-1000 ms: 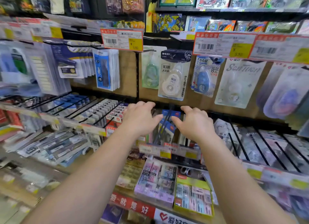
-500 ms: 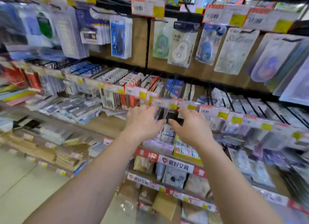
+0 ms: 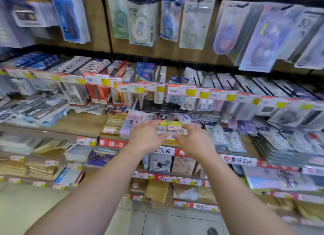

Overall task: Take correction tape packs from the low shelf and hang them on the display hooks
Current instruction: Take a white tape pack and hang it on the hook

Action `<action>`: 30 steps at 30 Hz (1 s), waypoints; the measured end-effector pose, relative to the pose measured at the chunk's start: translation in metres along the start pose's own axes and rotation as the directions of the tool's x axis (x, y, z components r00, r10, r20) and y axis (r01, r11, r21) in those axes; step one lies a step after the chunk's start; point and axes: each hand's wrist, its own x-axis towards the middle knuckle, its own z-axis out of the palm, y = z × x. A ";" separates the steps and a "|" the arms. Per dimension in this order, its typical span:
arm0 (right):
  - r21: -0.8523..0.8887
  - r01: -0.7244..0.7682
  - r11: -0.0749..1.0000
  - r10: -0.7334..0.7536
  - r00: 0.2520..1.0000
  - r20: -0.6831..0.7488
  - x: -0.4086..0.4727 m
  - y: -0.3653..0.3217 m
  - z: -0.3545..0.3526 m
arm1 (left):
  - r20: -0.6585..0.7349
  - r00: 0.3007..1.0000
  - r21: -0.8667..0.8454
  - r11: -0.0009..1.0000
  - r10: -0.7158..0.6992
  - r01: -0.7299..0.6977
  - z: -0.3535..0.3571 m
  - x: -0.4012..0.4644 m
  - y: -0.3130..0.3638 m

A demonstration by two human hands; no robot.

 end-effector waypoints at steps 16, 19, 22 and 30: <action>0.125 -0.390 0.912 0.364 0.913 0.186 0.089 0.288 0.004 | 0.309 0.942 -0.246 0.945 -0.133 0.214 0.161 0.126 0.188; 0.162 -0.418 0.894 0.378 0.897 0.231 0.111 0.316 0.014 | 0.318 0.919 -0.252 0.913 -0.234 0.320 0.180 0.142 0.202; 0.174 -0.449 0.877 0.397 0.878 0.266 0.131 0.334 0.023 | 0.282 0.909 -0.305 0.870 -0.306 0.387 0.196 0.152 0.210; 0.272 -0.492 0.827 0.392 0.851 0.349 0.152 0.349 0.044 | 0.314 0.817 -0.522 0.630 -0.484 0.574 0.227 0.173 0.213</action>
